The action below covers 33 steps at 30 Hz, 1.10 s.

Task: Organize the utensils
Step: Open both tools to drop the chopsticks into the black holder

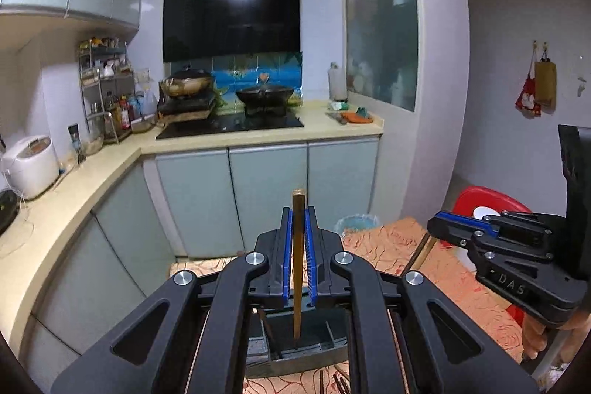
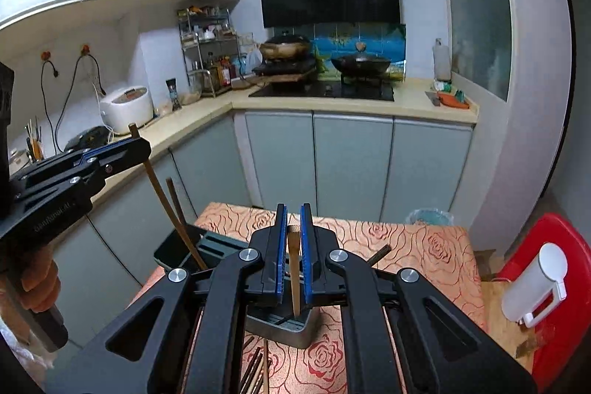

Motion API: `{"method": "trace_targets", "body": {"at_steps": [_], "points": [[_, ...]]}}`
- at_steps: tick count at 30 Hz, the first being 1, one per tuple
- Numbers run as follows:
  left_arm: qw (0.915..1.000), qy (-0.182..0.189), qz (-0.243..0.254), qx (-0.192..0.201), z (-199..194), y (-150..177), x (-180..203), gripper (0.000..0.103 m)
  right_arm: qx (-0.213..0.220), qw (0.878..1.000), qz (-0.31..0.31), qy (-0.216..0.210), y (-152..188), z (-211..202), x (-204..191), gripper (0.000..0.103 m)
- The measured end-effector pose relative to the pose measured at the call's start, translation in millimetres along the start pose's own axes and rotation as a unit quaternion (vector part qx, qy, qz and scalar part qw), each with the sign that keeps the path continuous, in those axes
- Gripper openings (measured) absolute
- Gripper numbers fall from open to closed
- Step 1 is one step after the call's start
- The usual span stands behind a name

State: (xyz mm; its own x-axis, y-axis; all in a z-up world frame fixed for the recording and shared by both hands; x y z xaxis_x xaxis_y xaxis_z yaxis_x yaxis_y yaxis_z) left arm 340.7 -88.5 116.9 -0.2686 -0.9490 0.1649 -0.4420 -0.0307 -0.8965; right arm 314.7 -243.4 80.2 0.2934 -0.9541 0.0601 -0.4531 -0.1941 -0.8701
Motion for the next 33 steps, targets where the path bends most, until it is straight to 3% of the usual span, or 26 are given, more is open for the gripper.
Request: {"method": "trace_targets", "body": {"at_steps": [13,15,16,18,20,23,29,33], "points": [[0.9992,-0.009,-0.022,-0.031,16,31,-23,0.007,-0.034,0.999,0.020,-0.031,23,32,-4,0.010],[0.9992,-0.009,-0.023,-0.031,14,32,-25,0.013,-0.034,0.999,0.018,-0.032,25,31,-6,0.017],[0.9992,-0.010,-0.024,-0.030,13,31,-25,0.020,-0.033,0.999,0.017,-0.030,25,30,-7,0.031],[0.9992,-0.012,-0.026,-0.026,9,30,-27,0.033,-0.026,0.999,0.017,-0.020,24,27,-7,0.043],[0.9992,-0.012,-0.029,-0.024,5,30,-28,0.047,-0.020,1.000,0.012,-0.016,22,23,-8,0.043],[0.9991,-0.012,-0.037,-0.014,-5,27,-32,0.060,-0.015,1.000,0.013,-0.014,22,16,-6,0.044],[0.9991,-0.010,-0.041,0.002,-26,29,-38,0.073,0.001,1.000,0.013,-0.014,23,-3,-4,0.044],[0.9990,-0.009,-0.044,0.004,-39,42,-43,0.075,0.010,1.000,0.015,-0.010,29,-20,-2,0.044]]}}
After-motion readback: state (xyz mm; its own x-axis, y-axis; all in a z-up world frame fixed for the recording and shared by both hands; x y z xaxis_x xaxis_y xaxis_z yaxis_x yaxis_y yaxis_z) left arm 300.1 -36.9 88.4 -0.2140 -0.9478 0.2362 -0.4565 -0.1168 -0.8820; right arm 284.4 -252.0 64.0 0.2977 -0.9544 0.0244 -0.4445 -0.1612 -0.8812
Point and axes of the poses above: each gripper's, at about its wrist camera, not at the fingertips, and z roughly the way its jaws point, x to its right, y to its underside, the point moved 4 cm from there along z, roughly the way its jaws point, and after that the axes turned 11 degrees about -z, right-handed, at the moved point
